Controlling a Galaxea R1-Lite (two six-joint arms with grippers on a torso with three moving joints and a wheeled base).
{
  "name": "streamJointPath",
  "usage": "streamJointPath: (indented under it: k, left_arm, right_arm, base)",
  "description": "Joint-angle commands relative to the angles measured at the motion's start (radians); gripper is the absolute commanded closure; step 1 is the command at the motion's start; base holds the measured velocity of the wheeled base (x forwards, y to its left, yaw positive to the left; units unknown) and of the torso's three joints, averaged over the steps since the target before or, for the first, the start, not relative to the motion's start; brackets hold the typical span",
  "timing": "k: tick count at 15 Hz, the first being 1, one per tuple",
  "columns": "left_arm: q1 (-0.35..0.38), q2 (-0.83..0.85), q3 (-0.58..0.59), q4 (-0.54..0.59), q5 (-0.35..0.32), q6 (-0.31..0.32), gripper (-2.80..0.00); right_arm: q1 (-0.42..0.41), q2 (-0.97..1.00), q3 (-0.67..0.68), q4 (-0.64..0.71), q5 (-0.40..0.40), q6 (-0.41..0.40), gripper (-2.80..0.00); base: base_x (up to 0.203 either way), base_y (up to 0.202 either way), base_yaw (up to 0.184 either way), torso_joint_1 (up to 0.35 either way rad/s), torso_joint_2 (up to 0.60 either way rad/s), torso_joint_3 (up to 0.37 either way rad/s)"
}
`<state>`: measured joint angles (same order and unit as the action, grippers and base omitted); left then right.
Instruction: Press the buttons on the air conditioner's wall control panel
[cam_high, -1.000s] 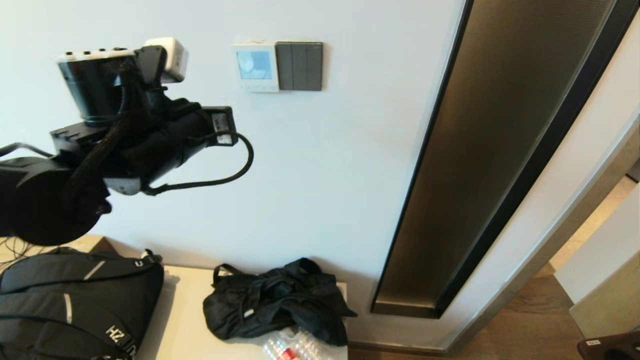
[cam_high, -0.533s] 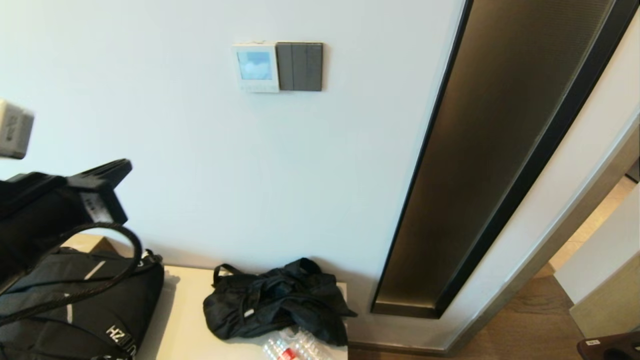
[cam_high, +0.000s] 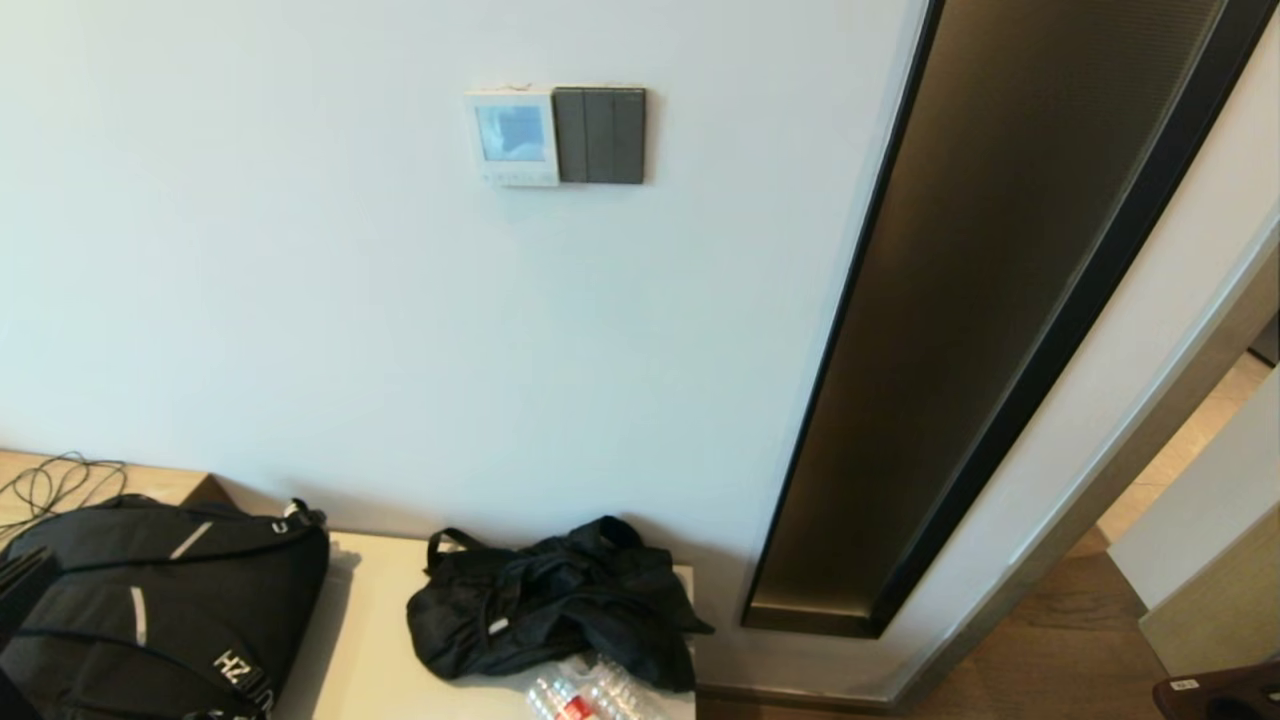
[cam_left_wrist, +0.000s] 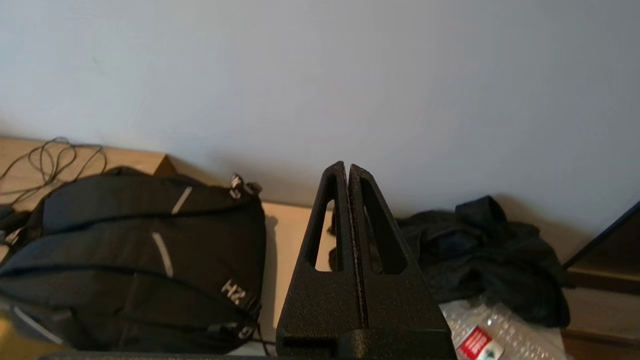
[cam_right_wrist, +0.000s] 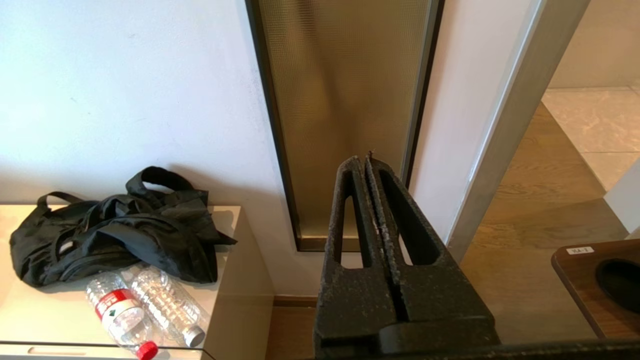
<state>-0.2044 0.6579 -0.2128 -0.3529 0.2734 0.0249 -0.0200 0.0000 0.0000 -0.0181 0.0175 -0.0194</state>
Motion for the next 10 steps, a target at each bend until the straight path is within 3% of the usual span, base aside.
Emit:
streamJointPath:
  k: [1, 4, 7, 10]
  left_arm:
    - [0.011, -0.126, 0.069, 0.065, 0.031, -0.003, 0.0]
    - [0.014, -0.123, 0.141, 0.07, 0.062, -0.05, 0.0]
    - [0.028, -0.13, 0.19, 0.071, 0.083, -0.059, 0.0]
    - [0.028, -0.136, 0.213, 0.124, 0.153, -0.068, 0.0]
  right_arm:
    - [0.0, 0.002, 0.002, 0.0, 0.001, -0.001, 0.0]
    - [0.0, 0.002, 0.001, 0.0, -0.001, -0.001, 0.0]
    - [0.0, 0.002, 0.0, 0.0, 0.001, -0.001, 0.0]
    - [0.0, 0.002, 0.001, 0.0, 0.0, -0.001, 0.0]
  base:
    - [0.0, 0.0, 0.0, 0.0, 0.0, 0.0]
    - [0.0, 0.0, 0.0, 0.0, 0.0, 0.0]
    - [0.0, 0.0, 0.0, 0.0, 0.0, 0.0]
    - [0.0, 0.0, 0.0, 0.0, 0.0, 0.0]
